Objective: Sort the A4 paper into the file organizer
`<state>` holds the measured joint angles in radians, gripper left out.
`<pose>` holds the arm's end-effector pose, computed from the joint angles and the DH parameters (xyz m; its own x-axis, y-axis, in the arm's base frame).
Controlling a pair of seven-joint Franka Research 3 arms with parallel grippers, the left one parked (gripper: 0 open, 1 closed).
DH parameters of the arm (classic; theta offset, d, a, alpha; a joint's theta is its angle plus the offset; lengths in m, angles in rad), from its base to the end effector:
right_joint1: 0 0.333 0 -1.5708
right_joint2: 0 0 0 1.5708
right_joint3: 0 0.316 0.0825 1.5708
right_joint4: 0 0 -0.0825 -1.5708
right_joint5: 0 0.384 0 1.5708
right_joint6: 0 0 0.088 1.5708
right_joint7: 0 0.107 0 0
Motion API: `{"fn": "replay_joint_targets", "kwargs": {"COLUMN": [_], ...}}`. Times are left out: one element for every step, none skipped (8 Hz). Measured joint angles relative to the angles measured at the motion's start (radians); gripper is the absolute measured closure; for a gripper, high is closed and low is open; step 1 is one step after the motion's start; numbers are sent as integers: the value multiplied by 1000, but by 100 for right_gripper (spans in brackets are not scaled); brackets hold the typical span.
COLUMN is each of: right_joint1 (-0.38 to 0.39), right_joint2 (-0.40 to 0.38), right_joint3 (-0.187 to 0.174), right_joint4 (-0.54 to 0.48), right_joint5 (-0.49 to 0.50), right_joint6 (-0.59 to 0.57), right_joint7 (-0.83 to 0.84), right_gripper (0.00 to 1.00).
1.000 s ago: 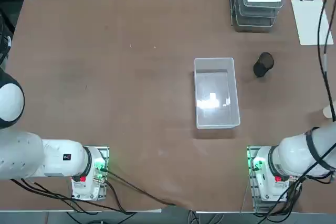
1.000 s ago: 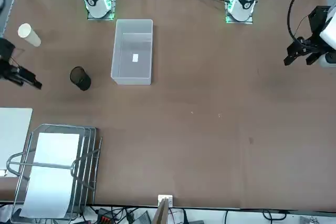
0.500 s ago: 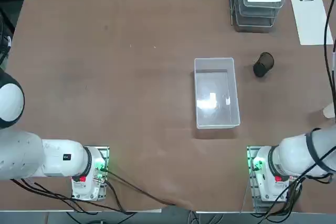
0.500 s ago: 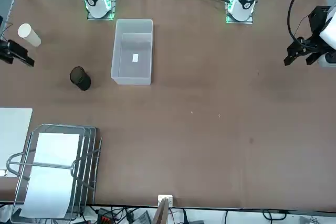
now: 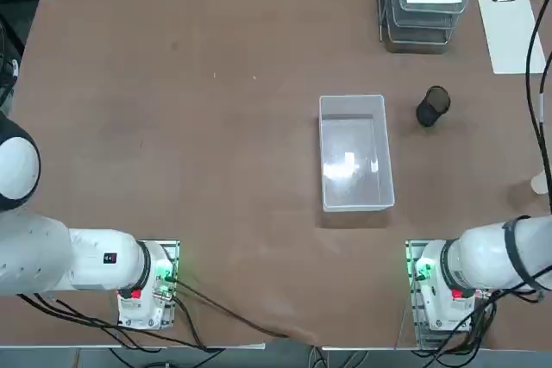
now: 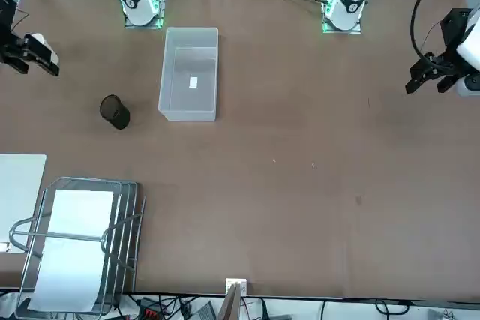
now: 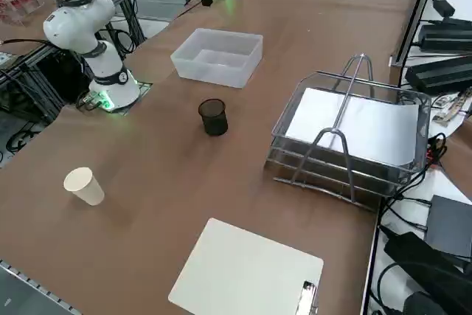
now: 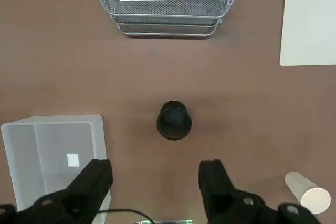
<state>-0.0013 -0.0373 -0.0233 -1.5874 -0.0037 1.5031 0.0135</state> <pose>0.5356 -0.0138 0.6313 0.9982 -0.0383 -0.0470 -0.0381 -0.9993 0.0035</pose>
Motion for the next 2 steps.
{"fn": "replay_joint_targets", "kwargs": {"right_joint1": [1, 1], "right_joint2": [-4, -4], "right_joint3": [0, -2], "right_joint4": [-3, -3], "right_joint5": [0, 0], "right_joint6": [2, 6], "right_joint7": [0, 0], "right_gripper": [0, 0]}}
